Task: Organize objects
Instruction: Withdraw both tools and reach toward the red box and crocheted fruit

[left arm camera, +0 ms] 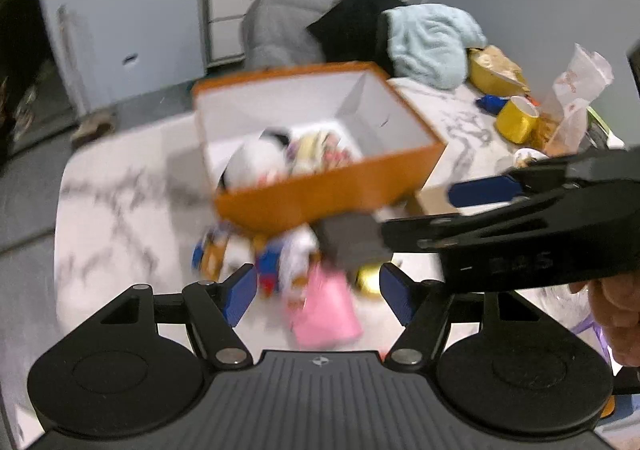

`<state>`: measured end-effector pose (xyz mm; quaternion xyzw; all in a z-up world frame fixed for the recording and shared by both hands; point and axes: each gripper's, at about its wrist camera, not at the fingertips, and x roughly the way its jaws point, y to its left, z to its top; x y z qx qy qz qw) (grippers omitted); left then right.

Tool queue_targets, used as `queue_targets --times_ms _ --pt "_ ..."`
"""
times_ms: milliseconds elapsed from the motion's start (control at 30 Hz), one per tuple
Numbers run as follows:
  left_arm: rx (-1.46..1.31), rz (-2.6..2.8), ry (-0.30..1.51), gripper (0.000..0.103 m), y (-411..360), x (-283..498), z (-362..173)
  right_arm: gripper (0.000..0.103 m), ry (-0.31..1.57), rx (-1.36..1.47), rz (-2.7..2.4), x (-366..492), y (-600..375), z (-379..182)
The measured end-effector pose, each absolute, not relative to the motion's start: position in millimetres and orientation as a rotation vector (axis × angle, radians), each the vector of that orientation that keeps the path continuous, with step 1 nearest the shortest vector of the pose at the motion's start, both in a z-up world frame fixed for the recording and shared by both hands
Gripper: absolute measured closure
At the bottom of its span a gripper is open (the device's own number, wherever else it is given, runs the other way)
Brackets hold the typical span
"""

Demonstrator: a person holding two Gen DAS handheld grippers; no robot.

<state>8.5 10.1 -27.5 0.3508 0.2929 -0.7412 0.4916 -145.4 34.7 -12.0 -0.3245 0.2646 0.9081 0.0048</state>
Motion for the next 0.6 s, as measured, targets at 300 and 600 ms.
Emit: queue_targets --times_ms 300,600 --pt "0.827 -1.68 0.905 0.02 72 46 -84 0.03 0.837 -1.243 2.745 -121 -11 -81" --pt "0.897 -1.737 0.891 0.02 80 10 -118 0.03 0.781 -1.394 2.661 -129 -30 -109"
